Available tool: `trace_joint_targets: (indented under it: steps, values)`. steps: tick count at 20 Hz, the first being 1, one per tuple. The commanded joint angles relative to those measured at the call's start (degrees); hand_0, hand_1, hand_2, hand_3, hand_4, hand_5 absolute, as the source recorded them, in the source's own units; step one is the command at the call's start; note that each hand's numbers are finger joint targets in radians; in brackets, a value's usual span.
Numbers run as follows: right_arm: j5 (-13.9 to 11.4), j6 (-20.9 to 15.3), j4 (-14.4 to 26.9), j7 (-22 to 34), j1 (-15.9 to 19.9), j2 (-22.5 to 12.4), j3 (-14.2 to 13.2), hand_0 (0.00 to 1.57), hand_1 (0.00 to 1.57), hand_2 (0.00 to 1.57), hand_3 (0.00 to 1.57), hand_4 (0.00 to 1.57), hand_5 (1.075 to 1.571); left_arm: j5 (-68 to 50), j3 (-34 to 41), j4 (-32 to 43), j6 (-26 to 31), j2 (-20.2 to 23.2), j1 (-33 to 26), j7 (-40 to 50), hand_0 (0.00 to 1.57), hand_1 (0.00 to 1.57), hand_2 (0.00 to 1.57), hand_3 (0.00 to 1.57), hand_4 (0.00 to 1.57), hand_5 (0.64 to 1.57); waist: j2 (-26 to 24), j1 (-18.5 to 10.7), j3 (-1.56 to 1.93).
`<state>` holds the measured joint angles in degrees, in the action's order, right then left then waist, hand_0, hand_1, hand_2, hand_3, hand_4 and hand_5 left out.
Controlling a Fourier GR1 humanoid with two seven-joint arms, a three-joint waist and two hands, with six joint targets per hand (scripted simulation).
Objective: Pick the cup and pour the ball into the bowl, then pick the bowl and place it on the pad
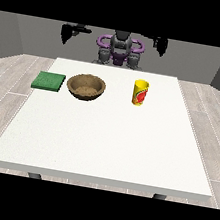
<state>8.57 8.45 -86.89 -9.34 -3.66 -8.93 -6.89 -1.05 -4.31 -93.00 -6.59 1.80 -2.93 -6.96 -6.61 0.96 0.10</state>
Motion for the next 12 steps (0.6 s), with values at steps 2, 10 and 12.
trace_joint_targets:
  steps: [2,10,12]
  values:
    - [1.6,3.7,7.3,-11.1,0.8,-0.4,-3.4,0.00,0.00,0.00,0.00,0.08,1.562,0.1,-4.9,2.6,-4.5,-1.7,0.7,-9.2,0.00,0.00,0.00,0.00,0.00,1.476,6.4,-0.5,-0.08]
    - [0.8,4.7,13.1,-15.6,10.2,-0.2,-3.2,0.00,0.00,0.00,0.00,0.00,1.558,-1.1,6.6,14.2,-1.9,1.0,17.2,-12.5,0.00,0.00,0.00,0.00,0.00,1.457,14.4,1.5,-0.10]
    - [2.8,7.5,16.4,-17.9,12.6,-3.2,-6.2,0.00,0.00,0.00,0.00,0.00,1.557,-0.8,7.3,16.5,-1.3,1.8,18.6,-16.1,0.00,0.00,0.00,0.00,0.00,1.444,17.6,1.6,-0.09]
